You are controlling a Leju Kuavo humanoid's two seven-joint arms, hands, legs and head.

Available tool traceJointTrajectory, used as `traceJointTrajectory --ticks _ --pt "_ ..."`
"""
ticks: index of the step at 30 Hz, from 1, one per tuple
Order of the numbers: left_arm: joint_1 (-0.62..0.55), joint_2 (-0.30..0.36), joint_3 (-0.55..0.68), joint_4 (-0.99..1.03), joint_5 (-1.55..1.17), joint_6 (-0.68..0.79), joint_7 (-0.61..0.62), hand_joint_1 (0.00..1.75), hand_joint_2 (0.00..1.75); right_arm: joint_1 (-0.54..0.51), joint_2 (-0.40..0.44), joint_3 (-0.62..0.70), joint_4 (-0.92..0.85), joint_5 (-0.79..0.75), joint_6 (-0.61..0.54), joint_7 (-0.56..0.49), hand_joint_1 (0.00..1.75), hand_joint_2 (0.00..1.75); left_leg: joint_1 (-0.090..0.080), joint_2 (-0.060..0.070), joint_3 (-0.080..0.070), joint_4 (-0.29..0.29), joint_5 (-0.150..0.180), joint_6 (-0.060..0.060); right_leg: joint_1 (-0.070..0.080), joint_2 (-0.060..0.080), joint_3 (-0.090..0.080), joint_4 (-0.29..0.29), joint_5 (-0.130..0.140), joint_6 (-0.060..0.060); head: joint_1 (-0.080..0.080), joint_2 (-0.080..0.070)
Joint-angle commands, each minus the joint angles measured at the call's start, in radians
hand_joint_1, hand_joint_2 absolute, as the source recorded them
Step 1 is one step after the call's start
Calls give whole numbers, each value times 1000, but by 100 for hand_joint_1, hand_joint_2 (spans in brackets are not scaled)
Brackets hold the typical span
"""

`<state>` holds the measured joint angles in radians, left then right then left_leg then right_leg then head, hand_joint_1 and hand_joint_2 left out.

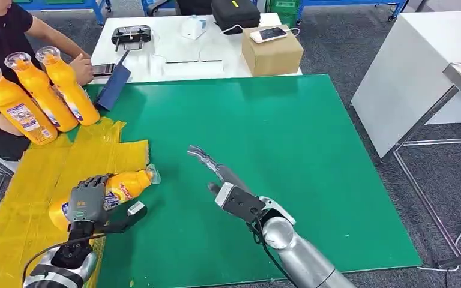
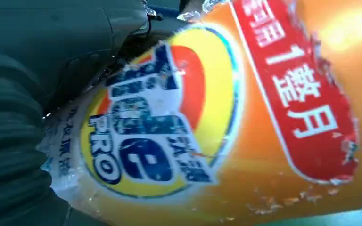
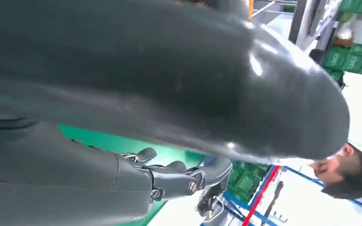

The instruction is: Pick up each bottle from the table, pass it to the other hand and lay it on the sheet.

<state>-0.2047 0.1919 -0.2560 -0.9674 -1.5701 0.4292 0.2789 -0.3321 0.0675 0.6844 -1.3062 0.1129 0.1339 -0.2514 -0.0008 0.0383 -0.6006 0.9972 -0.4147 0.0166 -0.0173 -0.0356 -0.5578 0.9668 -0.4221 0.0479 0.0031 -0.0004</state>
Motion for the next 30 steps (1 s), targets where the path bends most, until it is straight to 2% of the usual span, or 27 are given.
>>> traceJointTrajectory --ticks 1,10,15,20,25,30 --pt "-18 8 -53 160 -1 -49 10 0 175 -20 -9 12 33 4 -2 8 0 0 0 0 2 -1 0 -1 -1 3 1 0 0 -1 0 0" --pt "-28 11 -74 155 -1 -44 23 0 175 -14 -6 10 35 11 -2 11 0 0 0 -1 3 -1 2 -1 0 3 1 2 0 -2 0 0" --pt "-45 47 -179 148 -1 -57 101 0 175 -4 -2 2 40 21 -5 11 0 0 0 -1 2 -1 2 -2 0 4 0 2 1 -2 0 0" --pt "-45 47 -179 148 -1 -57 101 0 175 -4 -2 2 40 21 -5 11 0 0 0 -1 3 0 2 -2 0 3 1 3 0 -1 0 0" --pt "-56 89 -280 139 -1 -84 146 0 175 2 3 2 52 33 -5 7 0 0 0 -1 2 -1 2 -2 0 3 0 3 1 -2 0 0" --pt "-61 90 -290 135 -1 -75 147 0 175 4 3 -1 53 34 -6 5 0 0 1 -1 2 -1 2 -2 0 4 0 3 1 -2 0 0"
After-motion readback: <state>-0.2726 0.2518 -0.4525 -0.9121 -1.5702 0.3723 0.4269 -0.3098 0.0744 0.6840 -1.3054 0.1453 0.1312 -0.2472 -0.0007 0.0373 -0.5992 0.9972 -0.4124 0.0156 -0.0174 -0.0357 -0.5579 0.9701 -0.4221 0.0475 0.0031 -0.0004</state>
